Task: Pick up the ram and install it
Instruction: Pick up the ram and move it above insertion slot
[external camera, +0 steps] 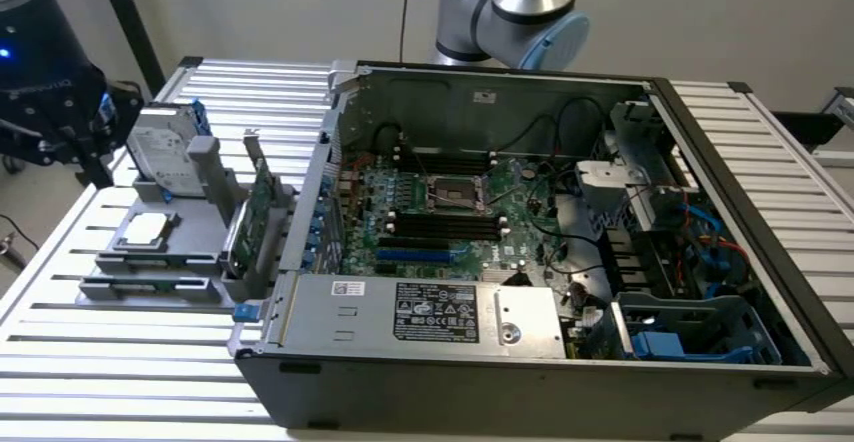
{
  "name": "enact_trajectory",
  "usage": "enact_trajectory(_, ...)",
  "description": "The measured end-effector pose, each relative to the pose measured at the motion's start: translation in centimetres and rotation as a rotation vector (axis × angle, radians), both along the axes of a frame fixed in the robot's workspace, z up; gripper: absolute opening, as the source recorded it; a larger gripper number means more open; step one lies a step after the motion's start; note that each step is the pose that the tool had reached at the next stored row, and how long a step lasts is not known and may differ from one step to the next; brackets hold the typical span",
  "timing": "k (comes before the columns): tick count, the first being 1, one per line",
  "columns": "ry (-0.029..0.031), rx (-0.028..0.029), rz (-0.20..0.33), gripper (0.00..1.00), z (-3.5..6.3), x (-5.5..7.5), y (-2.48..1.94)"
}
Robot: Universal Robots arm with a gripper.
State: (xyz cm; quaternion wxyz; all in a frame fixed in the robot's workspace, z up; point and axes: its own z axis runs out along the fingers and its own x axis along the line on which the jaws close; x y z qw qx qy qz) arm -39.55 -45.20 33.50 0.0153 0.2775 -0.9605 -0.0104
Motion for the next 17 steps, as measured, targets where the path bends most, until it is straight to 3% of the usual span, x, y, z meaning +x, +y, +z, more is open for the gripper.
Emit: enact_trajectory(17,0.0,0.0,0.309,0.11,-0.07,0.0,0.0)
